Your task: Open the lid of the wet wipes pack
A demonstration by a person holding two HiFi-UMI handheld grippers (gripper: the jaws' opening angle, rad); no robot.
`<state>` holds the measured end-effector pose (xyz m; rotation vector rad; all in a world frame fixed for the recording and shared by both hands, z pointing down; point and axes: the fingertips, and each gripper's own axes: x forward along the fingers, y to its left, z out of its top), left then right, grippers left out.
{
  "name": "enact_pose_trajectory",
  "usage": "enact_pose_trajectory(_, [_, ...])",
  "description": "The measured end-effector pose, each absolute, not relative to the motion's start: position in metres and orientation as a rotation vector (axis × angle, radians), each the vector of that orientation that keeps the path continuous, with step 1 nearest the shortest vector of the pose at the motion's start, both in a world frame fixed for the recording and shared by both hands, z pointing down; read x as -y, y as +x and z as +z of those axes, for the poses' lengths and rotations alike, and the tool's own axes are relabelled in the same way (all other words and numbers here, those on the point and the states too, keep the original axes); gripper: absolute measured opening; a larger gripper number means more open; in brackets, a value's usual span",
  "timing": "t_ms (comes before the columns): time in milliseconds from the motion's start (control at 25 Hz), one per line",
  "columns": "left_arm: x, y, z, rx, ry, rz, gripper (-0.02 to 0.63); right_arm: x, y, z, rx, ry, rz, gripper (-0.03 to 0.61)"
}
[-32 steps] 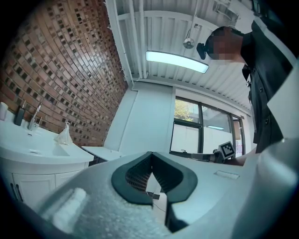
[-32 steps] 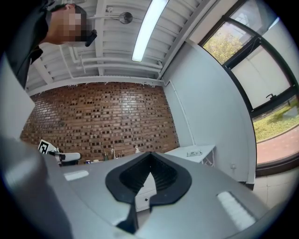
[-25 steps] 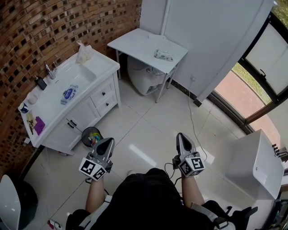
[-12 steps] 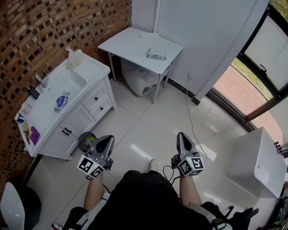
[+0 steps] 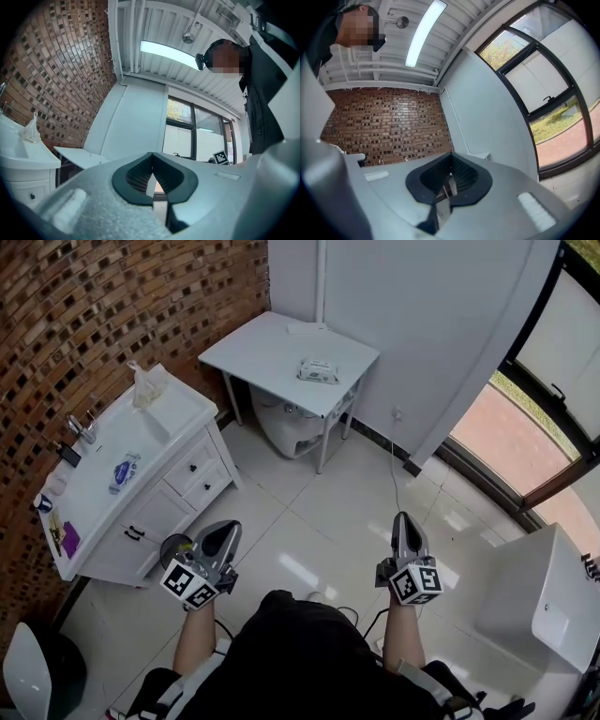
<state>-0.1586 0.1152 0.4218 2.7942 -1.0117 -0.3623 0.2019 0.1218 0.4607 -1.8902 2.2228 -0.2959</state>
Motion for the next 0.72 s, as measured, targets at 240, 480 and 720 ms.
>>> enact_pose_trajectory(240, [-0.096,-0.113,0.425,1.032,2.759,-0.342,0.000,-0.112,0.247,0.468,-2.231,-1.895,-0.333,0.000])
enact_pose_trajectory(480, [-0.075,-0.082,0.435,1.051,2.727,-0.310,0.000,-0.109,0.267,0.491,-2.269,-1.888,-0.362,0.000])
enact_pose_trajectory(720, [-0.054,-0.073,0.438,1.095,2.793,-0.220,0.000,-0.094,0.256,0.506,-2.396,-1.880,-0.321,0.000])
